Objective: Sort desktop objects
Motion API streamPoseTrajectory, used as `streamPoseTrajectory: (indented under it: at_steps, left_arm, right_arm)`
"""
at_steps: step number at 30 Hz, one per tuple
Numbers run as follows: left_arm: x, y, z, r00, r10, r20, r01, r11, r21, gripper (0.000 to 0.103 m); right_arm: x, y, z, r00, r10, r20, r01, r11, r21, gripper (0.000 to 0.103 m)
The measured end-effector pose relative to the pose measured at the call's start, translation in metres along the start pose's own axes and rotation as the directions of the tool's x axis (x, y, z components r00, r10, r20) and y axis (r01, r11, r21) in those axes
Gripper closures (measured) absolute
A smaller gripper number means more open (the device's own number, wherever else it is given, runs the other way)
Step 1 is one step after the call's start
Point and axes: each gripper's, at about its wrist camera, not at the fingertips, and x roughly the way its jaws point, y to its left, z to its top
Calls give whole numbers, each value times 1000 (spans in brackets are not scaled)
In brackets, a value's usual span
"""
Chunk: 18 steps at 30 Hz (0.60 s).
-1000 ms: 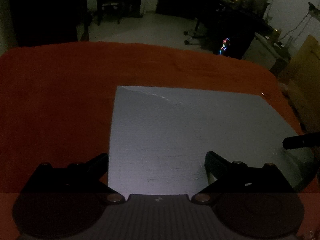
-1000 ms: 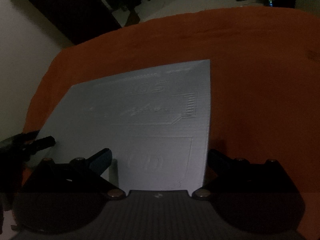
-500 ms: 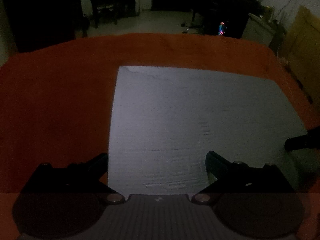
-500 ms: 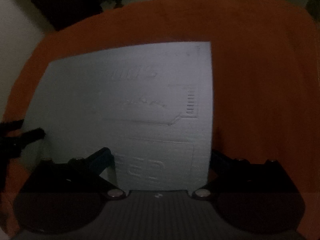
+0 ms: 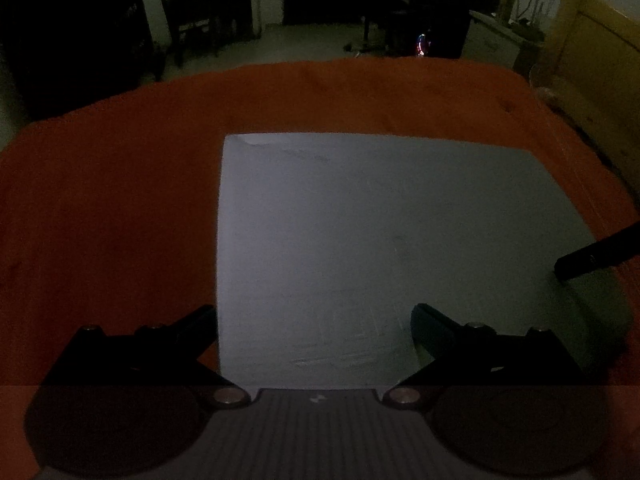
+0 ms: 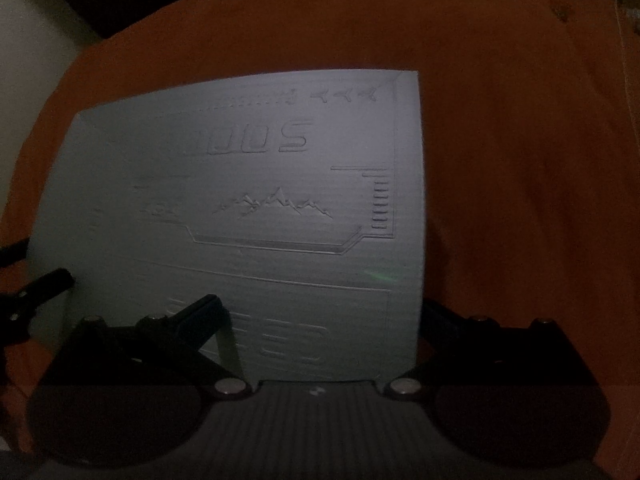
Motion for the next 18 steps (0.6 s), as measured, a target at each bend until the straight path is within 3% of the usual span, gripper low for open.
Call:
streamPoseTrajectory:
  at_steps: [5, 9, 12, 18]
  left_arm:
    - [4, 6, -19, 998, -22, -51, 20, 999, -47, 4]
    - [9, 4, -34, 998, -8, -68, 7, 1000, -9, 5]
    - [8, 6, -38, 997, -15, -74, 14, 1000, -16, 5]
    - [7, 7, -42, 997, -21, -81, 20, 1000, -15, 4]
  right_arm:
    - [10, 5, 7, 999, -37, -18, 36, 998, -42, 0]
    - [33, 20, 15, 996, -93, -14, 90, 988, -123, 0]
    - [49, 24, 22, 993, -114, 7, 114, 986, -123, 0]
    - [57, 39, 7, 989, -145, 15, 146, 979, -140, 0]
